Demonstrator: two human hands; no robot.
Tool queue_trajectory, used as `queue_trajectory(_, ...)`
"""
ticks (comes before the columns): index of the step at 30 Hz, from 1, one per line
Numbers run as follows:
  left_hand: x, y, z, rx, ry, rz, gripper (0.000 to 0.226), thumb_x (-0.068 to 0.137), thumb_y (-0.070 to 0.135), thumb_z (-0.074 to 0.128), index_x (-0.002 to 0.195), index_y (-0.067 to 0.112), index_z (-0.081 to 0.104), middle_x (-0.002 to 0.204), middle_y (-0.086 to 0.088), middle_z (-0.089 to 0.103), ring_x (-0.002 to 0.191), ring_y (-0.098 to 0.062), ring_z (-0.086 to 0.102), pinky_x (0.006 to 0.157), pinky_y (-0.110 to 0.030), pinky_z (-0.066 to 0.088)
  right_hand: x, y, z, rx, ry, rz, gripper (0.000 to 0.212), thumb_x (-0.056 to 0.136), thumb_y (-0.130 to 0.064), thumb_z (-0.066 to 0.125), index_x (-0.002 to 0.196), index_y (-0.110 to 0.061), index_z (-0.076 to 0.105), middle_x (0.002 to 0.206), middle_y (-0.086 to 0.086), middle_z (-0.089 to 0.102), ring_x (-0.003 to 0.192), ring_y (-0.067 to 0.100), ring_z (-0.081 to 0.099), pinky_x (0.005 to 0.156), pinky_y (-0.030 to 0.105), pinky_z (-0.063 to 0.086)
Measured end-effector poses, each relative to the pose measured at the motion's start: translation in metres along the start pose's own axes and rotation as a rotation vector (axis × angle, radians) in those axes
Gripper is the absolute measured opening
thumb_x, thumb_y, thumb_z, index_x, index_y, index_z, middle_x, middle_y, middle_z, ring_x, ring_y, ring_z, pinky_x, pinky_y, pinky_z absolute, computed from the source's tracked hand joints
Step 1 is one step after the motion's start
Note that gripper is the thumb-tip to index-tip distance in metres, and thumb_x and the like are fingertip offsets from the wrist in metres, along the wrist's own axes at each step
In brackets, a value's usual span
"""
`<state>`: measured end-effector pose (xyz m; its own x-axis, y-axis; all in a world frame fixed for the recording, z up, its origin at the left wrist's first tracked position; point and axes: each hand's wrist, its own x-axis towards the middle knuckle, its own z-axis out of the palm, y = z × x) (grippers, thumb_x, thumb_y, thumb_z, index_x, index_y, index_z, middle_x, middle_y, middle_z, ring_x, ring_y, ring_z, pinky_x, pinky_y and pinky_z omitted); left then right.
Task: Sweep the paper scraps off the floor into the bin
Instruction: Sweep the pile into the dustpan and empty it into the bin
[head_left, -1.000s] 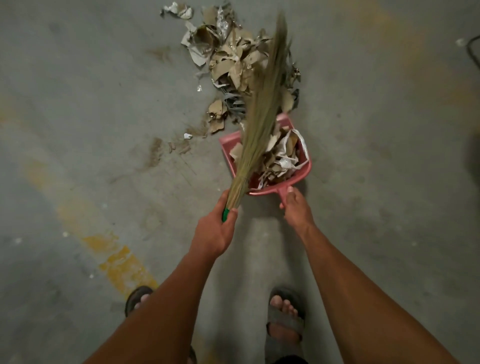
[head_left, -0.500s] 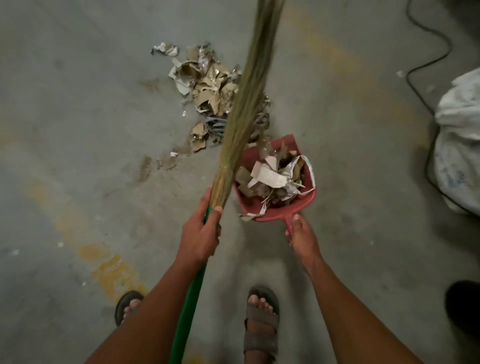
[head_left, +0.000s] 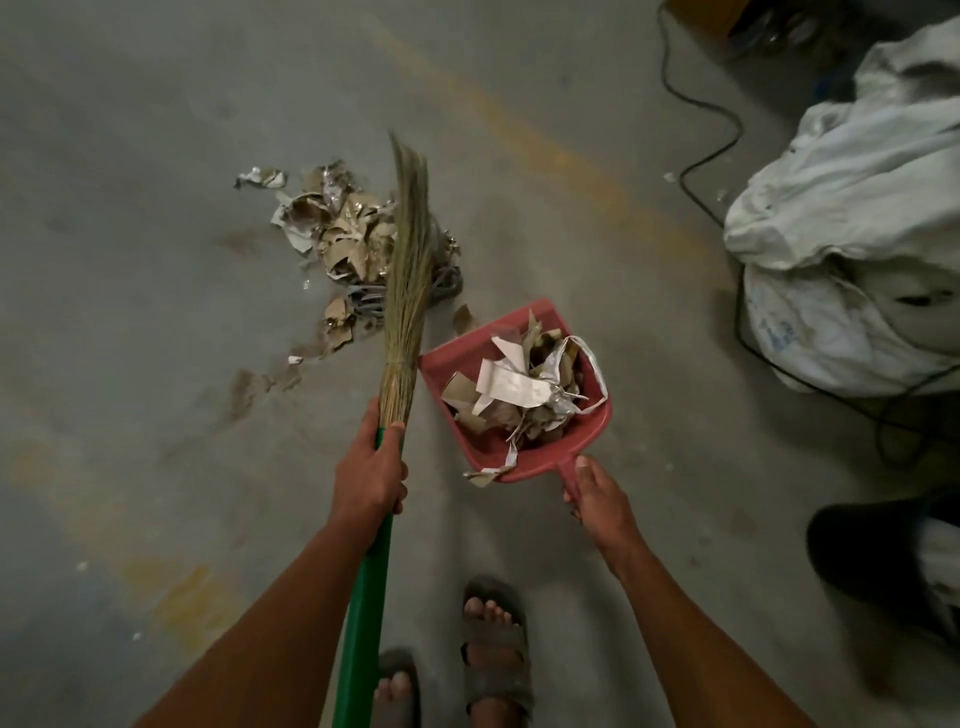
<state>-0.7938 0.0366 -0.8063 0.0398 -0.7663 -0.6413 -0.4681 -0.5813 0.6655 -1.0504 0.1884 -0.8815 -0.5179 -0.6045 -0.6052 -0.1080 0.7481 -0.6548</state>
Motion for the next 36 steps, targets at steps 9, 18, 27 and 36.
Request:
queue_trajectory(9, -0.052, 0.003, 0.008, 0.137, -0.172, 0.084, 0.056, 0.11, 0.043, 0.048, 0.161, 0.053, 0.027, 0.078, -0.014, 0.063, 0.058, -0.022, 0.056, 0.045, -0.032, 0.05, -0.073, 0.027, -0.04, 0.134, 0.173, 0.109, 0.047, 0.112, -0.047, 0.037, 0.089, -0.017, 0.065, 0.071, 0.001, 0.065, 0.065, 0.017, 0.06, 0.069, 0.039, 0.049)
queue_trajectory(18, -0.101, 0.012, 0.078, 0.214, -0.315, 0.11, 0.057, 0.11, 0.042, 0.05, 0.162, 0.048, 0.028, 0.08, -0.014, 0.063, 0.058, -0.021, 0.056, 0.045, -0.032, 0.05, -0.129, 0.086, -0.112, 0.286, 0.344, 0.27, 0.053, 0.107, -0.059, 0.037, 0.086, -0.02, 0.066, 0.078, 0.007, 0.066, 0.069, 0.021, 0.061, 0.068, 0.041, 0.051)
queue_trajectory(27, -0.171, -0.011, 0.191, 0.323, -0.447, 0.082, 0.059, 0.11, 0.041, 0.051, 0.164, 0.044, 0.028, 0.081, -0.015, 0.062, 0.055, -0.021, 0.054, 0.043, -0.03, 0.048, -0.162, 0.15, -0.219, 0.461, 0.387, 0.37, 0.048, 0.112, -0.049, 0.036, 0.097, -0.015, 0.065, 0.082, 0.005, 0.06, 0.069, 0.014, 0.055, 0.056, 0.027, 0.048)
queue_trajectory(36, -0.236, -0.011, 0.285, 0.466, -0.508, 0.102, 0.058, 0.11, 0.039, 0.051, 0.164, 0.042, 0.029, 0.083, -0.017, 0.064, 0.054, -0.022, 0.055, 0.042, -0.029, 0.049, -0.178, 0.203, -0.345, 0.737, 0.428, 0.439, 0.036, 0.113, -0.041, 0.043, 0.098, -0.014, 0.062, 0.078, 0.005, 0.057, 0.047, 0.012, 0.039, 0.042, 0.022, 0.03)
